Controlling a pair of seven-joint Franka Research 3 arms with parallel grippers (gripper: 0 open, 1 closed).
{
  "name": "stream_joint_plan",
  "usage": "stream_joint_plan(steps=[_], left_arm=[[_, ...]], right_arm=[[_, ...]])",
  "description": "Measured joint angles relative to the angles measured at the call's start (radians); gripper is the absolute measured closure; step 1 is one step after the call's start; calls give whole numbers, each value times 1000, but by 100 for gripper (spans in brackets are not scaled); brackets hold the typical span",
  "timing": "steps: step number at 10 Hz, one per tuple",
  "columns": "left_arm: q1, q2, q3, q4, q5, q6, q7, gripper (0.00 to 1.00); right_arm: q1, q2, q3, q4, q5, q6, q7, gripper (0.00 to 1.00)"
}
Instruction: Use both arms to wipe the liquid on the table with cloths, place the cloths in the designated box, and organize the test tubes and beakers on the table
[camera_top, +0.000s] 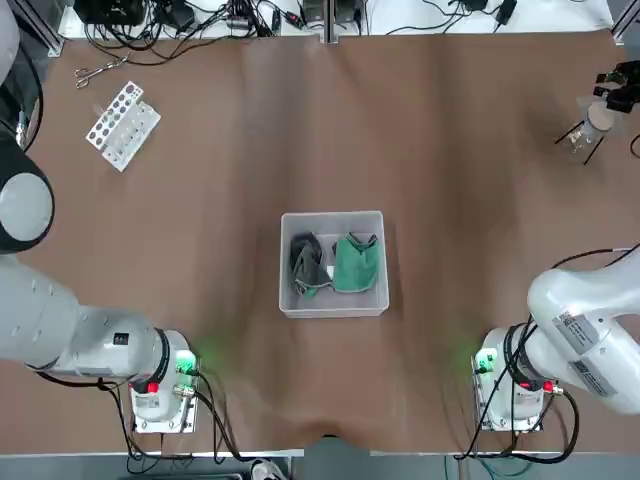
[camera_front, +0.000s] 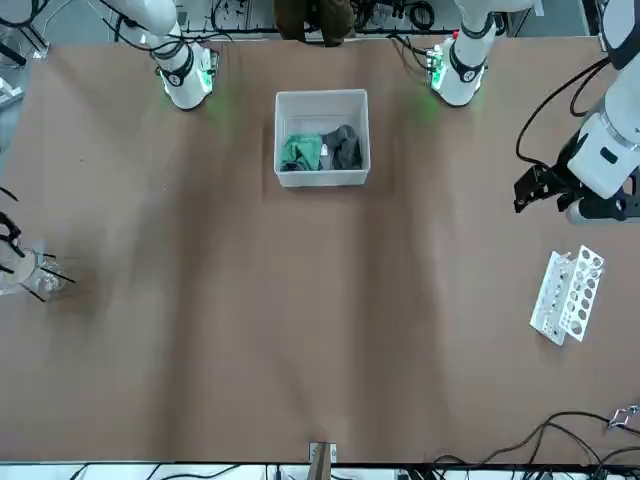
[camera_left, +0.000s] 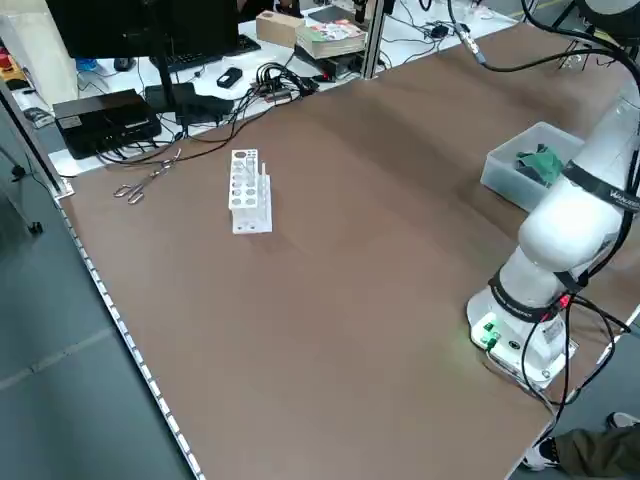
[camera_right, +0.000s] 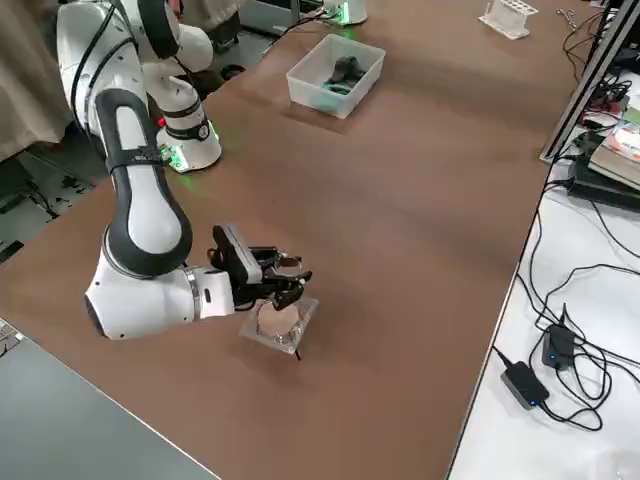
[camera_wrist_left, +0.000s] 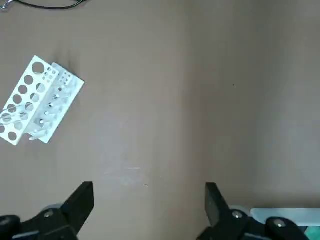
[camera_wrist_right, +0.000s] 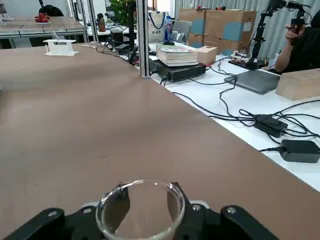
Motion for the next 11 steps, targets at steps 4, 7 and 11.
stream_joint_plan(steps=[4, 7, 11], left_arm=[[-1, 0, 0, 0, 0, 0, 0, 1], [-2, 0, -1, 0, 0, 0, 0, 1], [-2, 0, -3, 0, 0, 0, 0, 1]], right_arm=[[-27, 78, 3, 61, 0, -1, 0, 58], [-36, 146, 13, 129, 0, -7, 0, 55], [-74, 163, 23, 145, 0, -36, 0, 44]])
